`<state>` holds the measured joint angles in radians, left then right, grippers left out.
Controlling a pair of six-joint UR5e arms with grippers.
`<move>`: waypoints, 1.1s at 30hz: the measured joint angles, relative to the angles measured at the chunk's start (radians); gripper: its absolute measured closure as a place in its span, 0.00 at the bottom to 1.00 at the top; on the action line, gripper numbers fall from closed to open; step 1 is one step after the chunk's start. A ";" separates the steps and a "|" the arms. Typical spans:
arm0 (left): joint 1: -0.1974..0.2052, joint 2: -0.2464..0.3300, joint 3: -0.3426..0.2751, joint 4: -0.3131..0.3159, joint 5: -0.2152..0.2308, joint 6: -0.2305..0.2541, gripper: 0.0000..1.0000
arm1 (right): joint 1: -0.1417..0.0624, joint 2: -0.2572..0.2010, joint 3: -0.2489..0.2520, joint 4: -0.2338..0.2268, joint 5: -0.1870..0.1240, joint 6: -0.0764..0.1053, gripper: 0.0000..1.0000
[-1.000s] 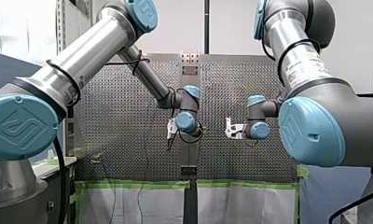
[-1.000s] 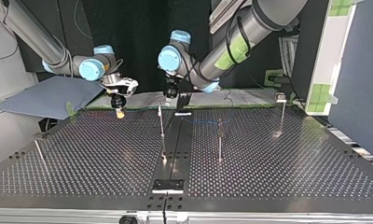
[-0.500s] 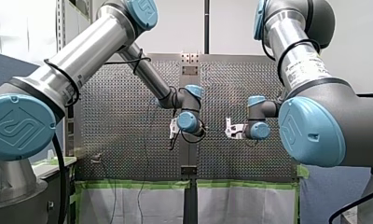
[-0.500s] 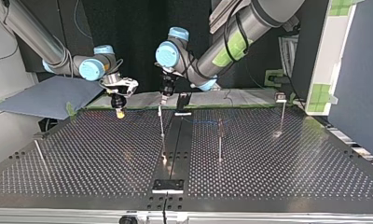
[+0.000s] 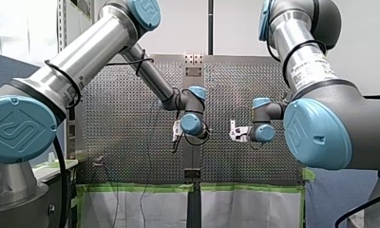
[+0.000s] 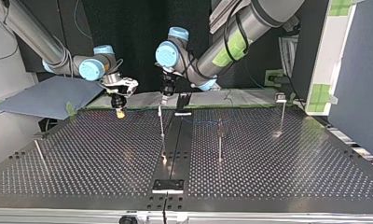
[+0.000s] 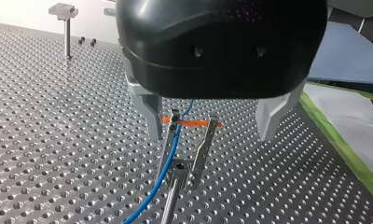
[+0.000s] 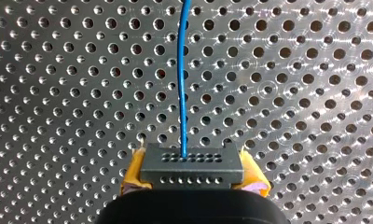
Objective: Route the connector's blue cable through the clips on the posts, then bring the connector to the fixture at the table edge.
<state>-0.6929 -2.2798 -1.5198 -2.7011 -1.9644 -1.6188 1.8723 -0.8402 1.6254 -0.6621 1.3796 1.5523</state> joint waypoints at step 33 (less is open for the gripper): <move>-0.034 0.185 -0.181 0.053 -0.029 -0.066 0.02 | 0.001 0.003 0.000 0.010 -0.008 0.013 1.00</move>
<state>-0.7270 -2.0948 -1.7012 -2.6477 -1.9932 -1.6849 1.8736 -0.8371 1.6255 -0.6516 1.3713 1.5658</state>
